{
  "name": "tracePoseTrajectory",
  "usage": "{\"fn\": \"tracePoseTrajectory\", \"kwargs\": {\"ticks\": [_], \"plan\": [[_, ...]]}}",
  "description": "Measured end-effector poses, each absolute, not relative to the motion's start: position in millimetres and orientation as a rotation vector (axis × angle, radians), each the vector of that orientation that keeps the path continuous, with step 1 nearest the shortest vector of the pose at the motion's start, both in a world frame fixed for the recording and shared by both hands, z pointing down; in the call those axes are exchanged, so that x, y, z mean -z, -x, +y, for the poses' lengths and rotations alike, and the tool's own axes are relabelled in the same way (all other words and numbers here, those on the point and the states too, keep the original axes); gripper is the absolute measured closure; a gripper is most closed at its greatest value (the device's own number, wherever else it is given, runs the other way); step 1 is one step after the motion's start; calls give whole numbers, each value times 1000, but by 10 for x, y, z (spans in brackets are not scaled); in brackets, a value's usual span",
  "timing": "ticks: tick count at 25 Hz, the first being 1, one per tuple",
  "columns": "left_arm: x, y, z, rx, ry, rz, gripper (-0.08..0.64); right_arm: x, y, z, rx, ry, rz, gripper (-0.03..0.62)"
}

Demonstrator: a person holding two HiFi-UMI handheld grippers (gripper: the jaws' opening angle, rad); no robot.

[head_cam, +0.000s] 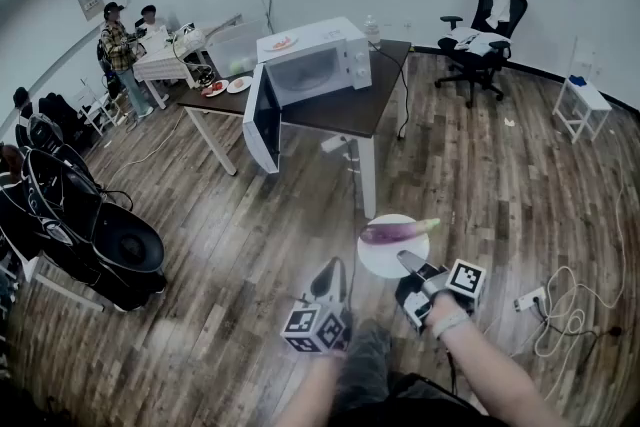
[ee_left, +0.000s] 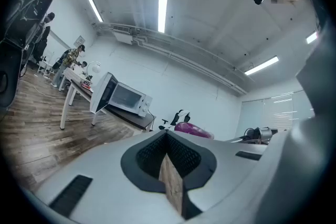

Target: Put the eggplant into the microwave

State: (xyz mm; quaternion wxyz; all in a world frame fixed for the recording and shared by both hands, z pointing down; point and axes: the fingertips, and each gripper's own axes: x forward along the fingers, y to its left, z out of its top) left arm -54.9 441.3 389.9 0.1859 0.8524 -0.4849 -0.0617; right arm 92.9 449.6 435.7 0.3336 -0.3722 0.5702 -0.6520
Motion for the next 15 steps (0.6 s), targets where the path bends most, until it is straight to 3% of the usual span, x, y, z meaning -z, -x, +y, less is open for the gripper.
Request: {"fn": "tracePoseTrajectory", "kwargs": {"ticks": [15], "plan": [[-3905,341,3524,144,-2440,-1352,560,-4316,-977,3624,1704,943,1548,580]]}}
